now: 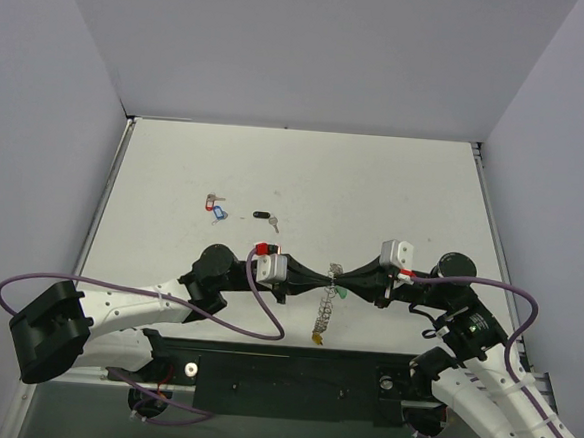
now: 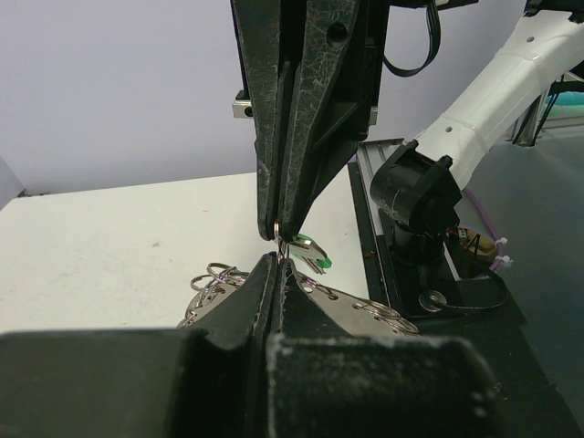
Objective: Put the keys on the keyring
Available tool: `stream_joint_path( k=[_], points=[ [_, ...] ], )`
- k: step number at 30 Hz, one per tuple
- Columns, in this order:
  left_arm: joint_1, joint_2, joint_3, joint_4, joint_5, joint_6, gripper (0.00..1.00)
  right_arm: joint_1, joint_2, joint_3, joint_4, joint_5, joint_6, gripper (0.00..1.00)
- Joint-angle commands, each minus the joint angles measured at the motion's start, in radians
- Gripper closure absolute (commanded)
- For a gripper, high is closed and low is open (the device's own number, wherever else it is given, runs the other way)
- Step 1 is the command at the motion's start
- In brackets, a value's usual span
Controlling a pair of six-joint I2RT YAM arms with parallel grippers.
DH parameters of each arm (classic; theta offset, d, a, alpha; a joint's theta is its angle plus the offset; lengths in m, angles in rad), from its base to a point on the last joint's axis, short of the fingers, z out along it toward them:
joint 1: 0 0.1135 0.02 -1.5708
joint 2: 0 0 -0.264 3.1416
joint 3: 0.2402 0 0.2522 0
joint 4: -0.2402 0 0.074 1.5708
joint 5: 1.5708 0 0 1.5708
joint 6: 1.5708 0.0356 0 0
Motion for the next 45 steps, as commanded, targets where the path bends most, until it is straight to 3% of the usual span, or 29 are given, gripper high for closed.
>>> stream_joint_path(
  k=[1,27,45],
  points=[
    [-0.007,-0.021,0.037,0.087,0.015,-0.02,1.0,-0.004,0.004,0.031,0.062,-0.024,-0.004,1.0],
    [0.031,-0.036,0.045,0.096,-0.017,-0.088,1.0,-0.038,-0.019,0.054,-0.106,-0.067,-0.11,1.0],
    [0.05,-0.031,0.036,0.154,-0.022,-0.149,1.0,-0.049,-0.027,0.028,-0.128,-0.056,-0.131,1.0]
  ],
)
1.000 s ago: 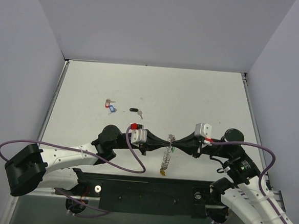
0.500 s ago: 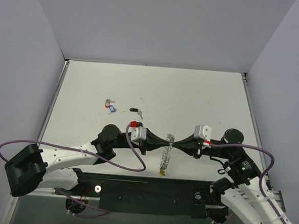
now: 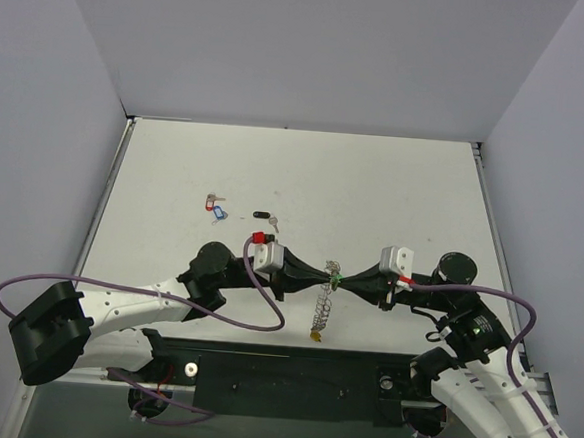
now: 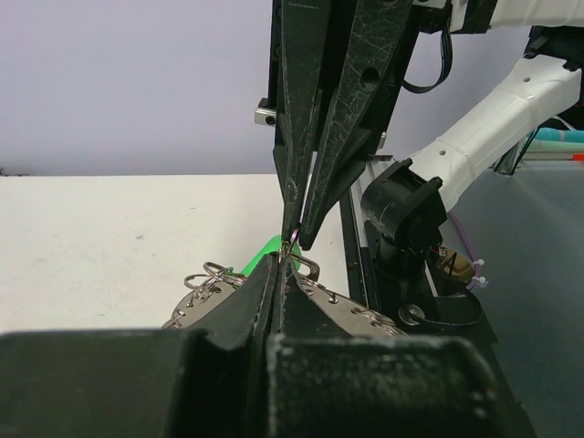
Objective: Put the keys on the keyring
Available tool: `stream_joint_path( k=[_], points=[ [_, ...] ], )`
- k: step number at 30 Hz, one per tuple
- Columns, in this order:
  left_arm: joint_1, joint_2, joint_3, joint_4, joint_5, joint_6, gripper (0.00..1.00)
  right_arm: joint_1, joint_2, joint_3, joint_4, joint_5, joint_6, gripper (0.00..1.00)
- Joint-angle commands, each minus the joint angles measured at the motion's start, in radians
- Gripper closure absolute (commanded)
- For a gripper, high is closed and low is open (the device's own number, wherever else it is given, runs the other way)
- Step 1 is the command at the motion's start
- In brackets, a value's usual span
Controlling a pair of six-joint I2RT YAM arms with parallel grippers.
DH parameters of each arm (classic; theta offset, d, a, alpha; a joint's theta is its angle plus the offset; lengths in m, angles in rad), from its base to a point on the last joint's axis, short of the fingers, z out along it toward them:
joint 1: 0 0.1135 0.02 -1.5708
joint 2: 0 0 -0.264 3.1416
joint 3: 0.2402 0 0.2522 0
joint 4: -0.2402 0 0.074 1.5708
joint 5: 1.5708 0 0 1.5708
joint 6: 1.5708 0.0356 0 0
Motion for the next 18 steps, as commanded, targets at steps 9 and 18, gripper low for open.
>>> stream_joint_path(
  k=[9,18],
  points=[
    [0.046,-0.007,0.036,0.247,-0.021,-0.134,1.0,-0.008,-0.018,-0.009,0.005,-0.007,-0.017,1.0],
    [0.054,0.073,0.011,0.407,-0.049,-0.269,1.0,-0.025,-0.007,0.027,0.01,-0.013,0.035,0.95]
  ],
)
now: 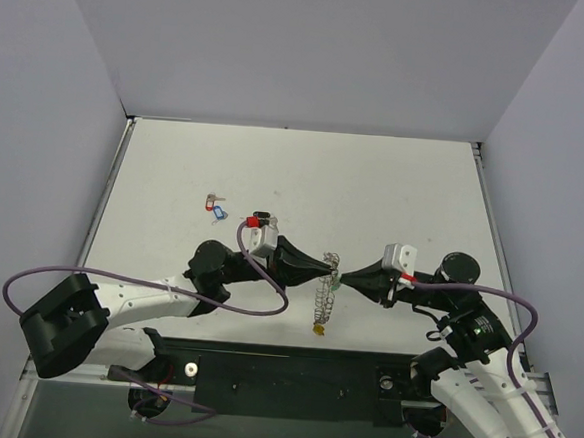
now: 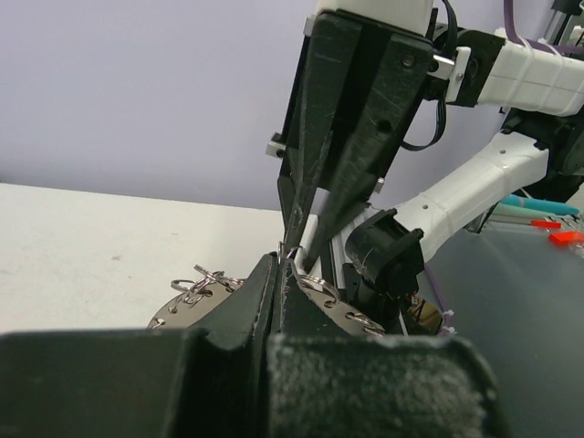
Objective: Put the keys on the keyring
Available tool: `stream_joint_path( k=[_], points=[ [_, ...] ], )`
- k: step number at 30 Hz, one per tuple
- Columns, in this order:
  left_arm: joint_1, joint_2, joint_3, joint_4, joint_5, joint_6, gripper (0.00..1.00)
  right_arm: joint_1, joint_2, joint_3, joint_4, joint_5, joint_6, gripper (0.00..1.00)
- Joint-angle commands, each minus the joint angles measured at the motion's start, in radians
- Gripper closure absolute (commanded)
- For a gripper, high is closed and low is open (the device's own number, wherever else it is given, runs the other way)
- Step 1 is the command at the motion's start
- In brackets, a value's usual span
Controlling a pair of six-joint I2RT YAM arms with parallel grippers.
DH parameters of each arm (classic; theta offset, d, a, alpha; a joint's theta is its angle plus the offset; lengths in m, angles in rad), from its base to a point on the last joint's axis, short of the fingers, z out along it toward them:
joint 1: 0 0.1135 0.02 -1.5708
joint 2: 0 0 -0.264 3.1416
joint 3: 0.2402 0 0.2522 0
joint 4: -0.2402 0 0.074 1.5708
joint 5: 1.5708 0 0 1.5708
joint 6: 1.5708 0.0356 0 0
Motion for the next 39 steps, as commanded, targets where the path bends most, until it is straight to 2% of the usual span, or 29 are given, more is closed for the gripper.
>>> stream_joint_path(
  k=[1,2,3,5,9,12,13,15,19,21,24,27,29,33,39],
  points=[
    [0.012,0.007,0.005,0.222,-0.072,-0.055,1.0,-0.019,0.001,0.041,-0.022,-0.038,0.041,0.84],
    [0.012,0.01,-0.007,0.227,-0.087,-0.053,1.0,-0.024,0.005,0.064,-0.06,-0.043,0.048,0.77],
    [0.012,0.013,-0.013,0.23,-0.093,-0.043,1.0,-0.034,0.012,0.082,-0.081,-0.053,0.058,0.65],
    [0.009,0.028,-0.025,0.233,-0.104,-0.027,1.0,-0.056,0.021,0.127,-0.144,-0.076,0.071,0.53],
    [0.007,0.082,-0.021,0.235,-0.045,0.028,1.0,-0.099,0.025,0.211,-0.184,-0.078,0.18,0.38],
    [0.007,0.134,-0.001,0.221,0.02,0.042,1.0,-0.126,0.041,0.268,-0.192,0.005,0.282,0.32],
    [0.003,0.139,-0.002,0.234,0.017,0.039,1.0,-0.148,0.064,0.294,-0.195,0.017,0.371,0.31],
    [-0.01,0.146,-0.007,0.256,-0.013,0.036,1.0,-0.186,0.09,0.325,-0.204,0.01,0.442,0.31],
    [-0.051,0.143,-0.007,0.255,-0.087,0.043,1.0,-0.22,0.083,0.311,-0.23,-0.089,0.464,0.32],
    [-0.074,0.148,-0.001,0.262,-0.104,0.036,1.0,-0.234,0.063,0.293,-0.273,-0.116,0.414,0.32],
    [-0.117,0.172,0.002,0.294,-0.119,0.014,1.0,-0.275,0.029,0.259,-0.344,-0.26,0.209,0.34],
    [-0.145,0.179,-0.011,0.322,-0.164,0.014,1.0,-0.304,0.034,0.243,-0.344,-0.236,0.205,0.35],
    [-0.154,0.171,-0.025,0.334,-0.198,0.022,1.0,-0.304,0.043,0.234,-0.342,-0.211,0.236,0.38],
    [-0.155,0.14,-0.056,0.345,-0.29,0.028,1.0,-0.304,0.054,0.211,-0.338,-0.179,0.381,0.55],
    [-0.163,0.153,-0.042,0.383,-0.324,-0.01,1.0,-0.304,0.064,0.187,-0.404,-0.219,0.297,0.59]
  ],
)
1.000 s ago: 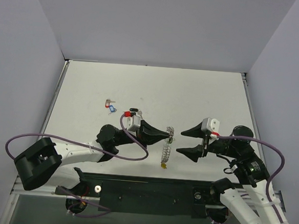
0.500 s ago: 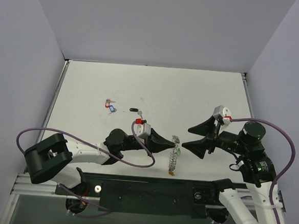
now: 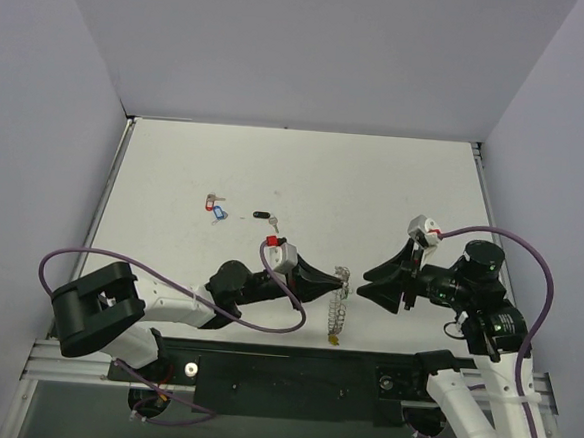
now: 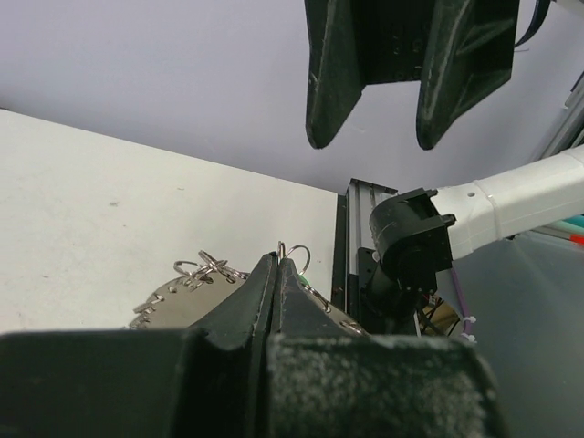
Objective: Put the keys on the keyring
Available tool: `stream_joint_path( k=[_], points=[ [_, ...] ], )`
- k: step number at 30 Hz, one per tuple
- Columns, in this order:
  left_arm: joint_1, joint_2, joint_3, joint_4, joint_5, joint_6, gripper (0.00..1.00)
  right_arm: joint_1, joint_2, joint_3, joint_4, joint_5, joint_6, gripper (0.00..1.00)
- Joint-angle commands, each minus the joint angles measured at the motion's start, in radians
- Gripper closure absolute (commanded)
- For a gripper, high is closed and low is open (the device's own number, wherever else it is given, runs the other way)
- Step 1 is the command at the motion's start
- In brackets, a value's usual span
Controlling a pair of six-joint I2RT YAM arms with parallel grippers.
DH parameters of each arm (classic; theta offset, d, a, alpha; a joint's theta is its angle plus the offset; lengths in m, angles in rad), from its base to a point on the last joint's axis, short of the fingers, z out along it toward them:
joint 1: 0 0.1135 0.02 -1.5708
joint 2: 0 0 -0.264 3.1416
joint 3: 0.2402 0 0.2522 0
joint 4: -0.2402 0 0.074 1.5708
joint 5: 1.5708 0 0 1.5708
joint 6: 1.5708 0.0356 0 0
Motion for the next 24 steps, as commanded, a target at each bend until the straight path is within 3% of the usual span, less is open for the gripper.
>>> stream_joint_path(
  k=[1,8,13,24],
  points=[
    [-0.011,-0.025,0.019,0.248,-0.065,-0.025,1.0,-0.002,0.03,-0.004,-0.01,-0.042,-0.029,0.59],
    [-0.011,-0.048,0.008,0.269,-0.107,-0.019,1.0,0.005,0.077,-0.009,0.022,-0.032,0.009,0.54],
    [-0.011,-0.026,0.002,0.329,-0.099,-0.039,1.0,0.004,0.096,-0.007,0.028,0.066,0.071,0.52],
    [-0.011,0.001,0.008,0.392,-0.084,-0.058,1.0,0.008,0.117,-0.096,0.128,-0.087,-0.037,0.51]
  ],
)
